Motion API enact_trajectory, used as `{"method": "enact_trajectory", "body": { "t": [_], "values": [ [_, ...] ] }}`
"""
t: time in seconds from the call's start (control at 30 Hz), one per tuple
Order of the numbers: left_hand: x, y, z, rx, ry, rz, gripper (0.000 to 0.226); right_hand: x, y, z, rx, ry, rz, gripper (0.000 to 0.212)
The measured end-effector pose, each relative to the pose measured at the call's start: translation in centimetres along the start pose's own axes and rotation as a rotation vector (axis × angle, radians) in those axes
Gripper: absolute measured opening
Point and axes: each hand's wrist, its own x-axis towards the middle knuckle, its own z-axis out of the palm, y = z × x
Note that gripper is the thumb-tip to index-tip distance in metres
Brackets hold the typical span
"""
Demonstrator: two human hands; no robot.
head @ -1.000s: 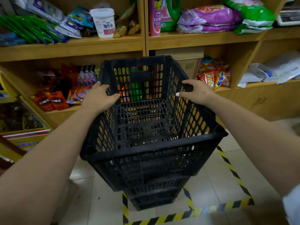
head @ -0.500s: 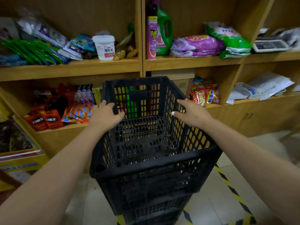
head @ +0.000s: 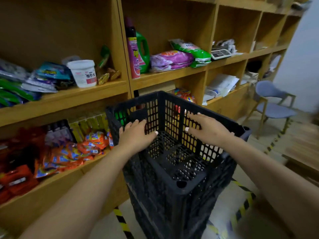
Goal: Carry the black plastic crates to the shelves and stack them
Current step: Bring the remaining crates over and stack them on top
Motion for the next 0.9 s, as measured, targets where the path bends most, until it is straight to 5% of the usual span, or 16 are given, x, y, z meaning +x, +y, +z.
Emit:
{"method": "enact_trajectory", "body": {
  "t": [0.53, 0.77, 0.9],
  "values": [
    [8.2, -6.1, -0.2, 0.064, -0.042, 0.222, 0.082, -1.6, -4.4, 1.9, -0.07, 0.035, 0.225, 0.066],
    [11.9, -7.1, -0.1, 0.081, -0.102, 0.47, 0.081, -1.4, -6.5, 4.2, -0.168, 0.088, 0.419, 0.07],
    [13.9, -8.3, -0.6, 0.11, -0.093, 0.659, 0.081, -2.2, -8.9, 5.3, -0.303, -0.045, 0.568, 0.074]
  ]
}}
